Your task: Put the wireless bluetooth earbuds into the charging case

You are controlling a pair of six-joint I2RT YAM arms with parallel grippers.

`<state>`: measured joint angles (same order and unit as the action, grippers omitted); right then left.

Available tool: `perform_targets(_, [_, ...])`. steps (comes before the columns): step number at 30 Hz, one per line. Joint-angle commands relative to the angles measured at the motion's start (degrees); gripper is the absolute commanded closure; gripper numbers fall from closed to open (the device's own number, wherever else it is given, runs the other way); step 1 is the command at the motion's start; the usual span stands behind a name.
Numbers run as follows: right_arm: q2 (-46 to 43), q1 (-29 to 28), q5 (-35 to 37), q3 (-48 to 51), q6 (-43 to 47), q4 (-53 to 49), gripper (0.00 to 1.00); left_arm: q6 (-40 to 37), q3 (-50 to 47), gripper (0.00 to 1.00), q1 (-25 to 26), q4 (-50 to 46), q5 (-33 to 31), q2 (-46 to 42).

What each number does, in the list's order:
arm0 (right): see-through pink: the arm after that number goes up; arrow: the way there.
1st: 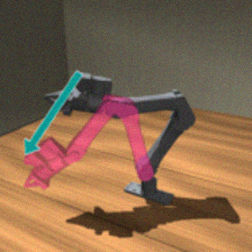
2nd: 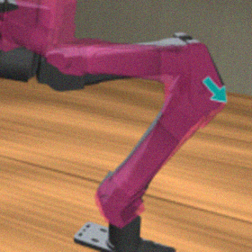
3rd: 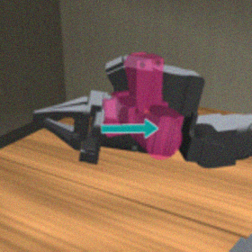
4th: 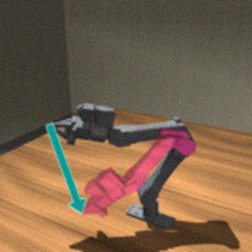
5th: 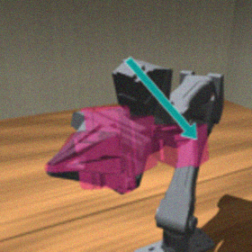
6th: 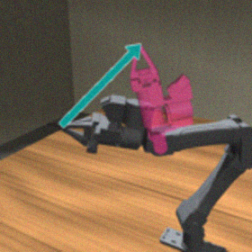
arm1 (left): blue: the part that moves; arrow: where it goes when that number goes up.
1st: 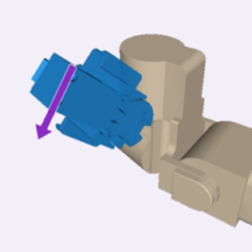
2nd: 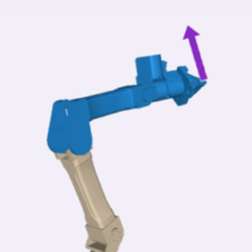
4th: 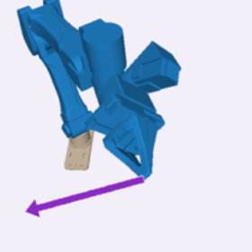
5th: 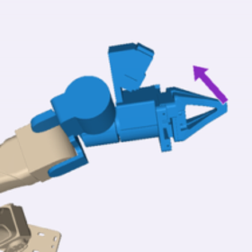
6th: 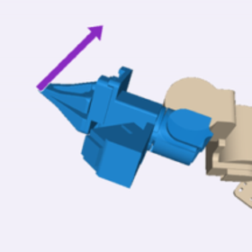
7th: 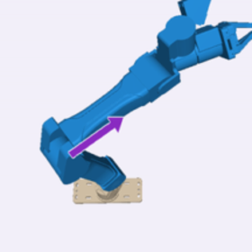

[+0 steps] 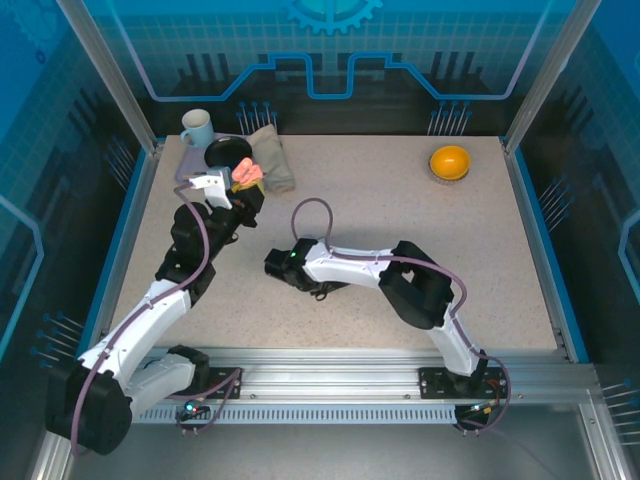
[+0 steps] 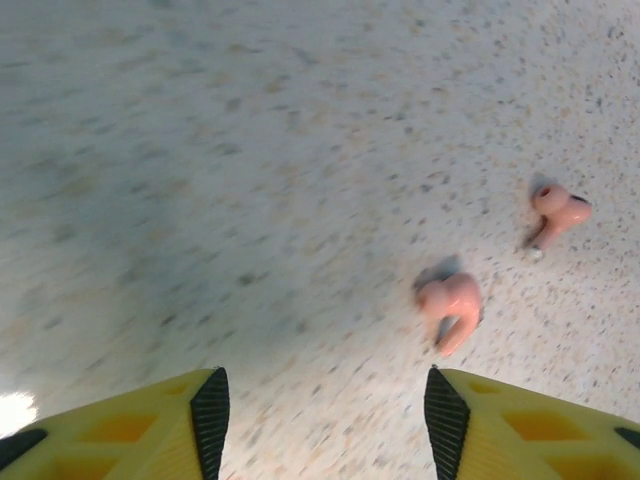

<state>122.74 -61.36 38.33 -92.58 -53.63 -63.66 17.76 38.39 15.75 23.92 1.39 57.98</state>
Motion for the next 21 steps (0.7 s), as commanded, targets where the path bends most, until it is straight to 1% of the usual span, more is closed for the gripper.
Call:
perform_targets(1, [-4.6, 0.7, -0.2, 2.2, -2.2, -2.8, 0.41, 0.3, -0.6, 1.0, -0.5, 2.1, 1.2, -1.2])
perform_targets(6, [-13.0, 6.5, -5.5, 10.9, -0.8, 3.0, 0.39, -0.2, -0.9, 1.0, -0.5, 1.0, 1.0, -2.7])
perform_targets(10, [-18.9, 12.7, -12.4, 17.4, 2.7, 10.7, 0.39, -0.5, -1.3, 1.0, -0.5, 0.4, 0.9, -3.4])
perform_targets(11, [-20.0, 14.3, -15.1, 18.9, 3.5, 13.0, 0.4, -0.6, -1.4, 1.0, -0.5, 0.2, 1.0, -3.5])
perform_targets(15, [-22.4, 19.3, -23.5, 23.3, 5.8, 20.4, 0.49, -0.5, -1.1, 1.0, -0.5, -0.3, 1.5, -3.5])
perform_targets(17, [-22.6, 20.6, -26.2, 24.4, 6.5, 22.5, 0.54, -0.5, -0.9, 1.0, -0.5, -0.6, 1.8, -3.4])
perform_targets(21, [-22.1, 21.7, -30.2, 26.0, 7.8, 25.6, 0.59, -0.7, -0.4, 1.0, -0.5, -1.2, 2.0, -3.4])
